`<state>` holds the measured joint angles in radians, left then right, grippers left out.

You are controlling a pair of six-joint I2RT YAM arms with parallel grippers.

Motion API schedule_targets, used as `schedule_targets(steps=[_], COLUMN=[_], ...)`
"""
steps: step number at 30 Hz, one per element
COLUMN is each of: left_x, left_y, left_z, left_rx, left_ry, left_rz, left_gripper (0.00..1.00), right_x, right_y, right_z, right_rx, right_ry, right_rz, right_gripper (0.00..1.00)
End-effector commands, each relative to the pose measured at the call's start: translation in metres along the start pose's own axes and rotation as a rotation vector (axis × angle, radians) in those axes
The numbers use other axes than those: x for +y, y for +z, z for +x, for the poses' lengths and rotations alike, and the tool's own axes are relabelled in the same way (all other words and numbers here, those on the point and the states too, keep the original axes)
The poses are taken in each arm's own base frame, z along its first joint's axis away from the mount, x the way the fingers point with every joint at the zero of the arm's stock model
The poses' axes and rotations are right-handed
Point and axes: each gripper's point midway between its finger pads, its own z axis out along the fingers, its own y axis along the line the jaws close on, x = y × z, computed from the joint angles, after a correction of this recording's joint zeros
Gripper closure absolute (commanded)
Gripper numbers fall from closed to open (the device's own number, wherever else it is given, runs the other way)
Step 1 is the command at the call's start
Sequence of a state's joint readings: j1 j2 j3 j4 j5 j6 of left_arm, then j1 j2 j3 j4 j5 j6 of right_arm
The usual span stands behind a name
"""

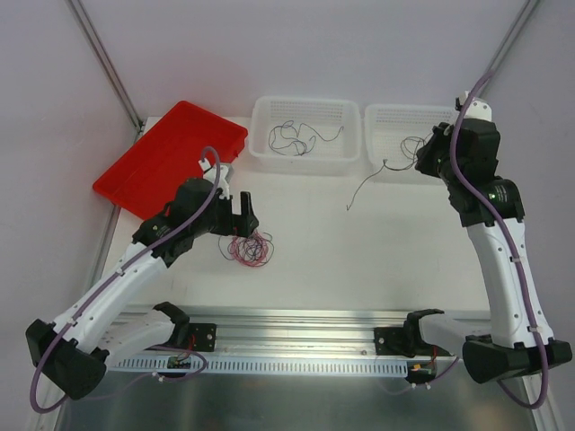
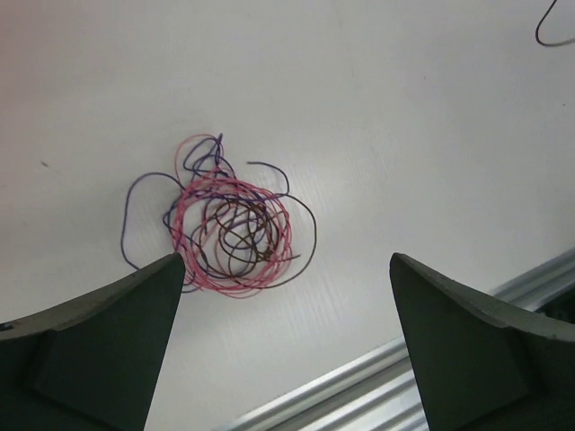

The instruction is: Untangle the cables

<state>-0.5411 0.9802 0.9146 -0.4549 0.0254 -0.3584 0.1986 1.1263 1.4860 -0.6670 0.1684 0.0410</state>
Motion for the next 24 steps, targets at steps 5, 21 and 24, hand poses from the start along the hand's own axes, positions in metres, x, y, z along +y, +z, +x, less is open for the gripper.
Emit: schedule_targets(steps=[5, 21, 24], left_x=[0.042, 0.073, 0.074], left_y=[-0.020, 0.018, 0.022], left_z=[-0.010, 0.032, 0.037], left_rx=[-0.113, -0.022, 0.003], left_ry=[0.224, 0.255, 0.260], left_rz=[-0.160, -0.247, -0.250], left_gripper=[0.01, 0.01, 0.01], right_x=[-0.003, -0.078, -0.079], right_y=[0.031, 0.203, 0.216], right_z=[-0.089, -0.107, -0.091], right_rx=[-0.266, -0.266, -0.206], right_ry=[0.070, 0.190, 0.188], right_rz=[-0.007, 0.192, 0.190], right_gripper=[0.99, 0.41, 0.20])
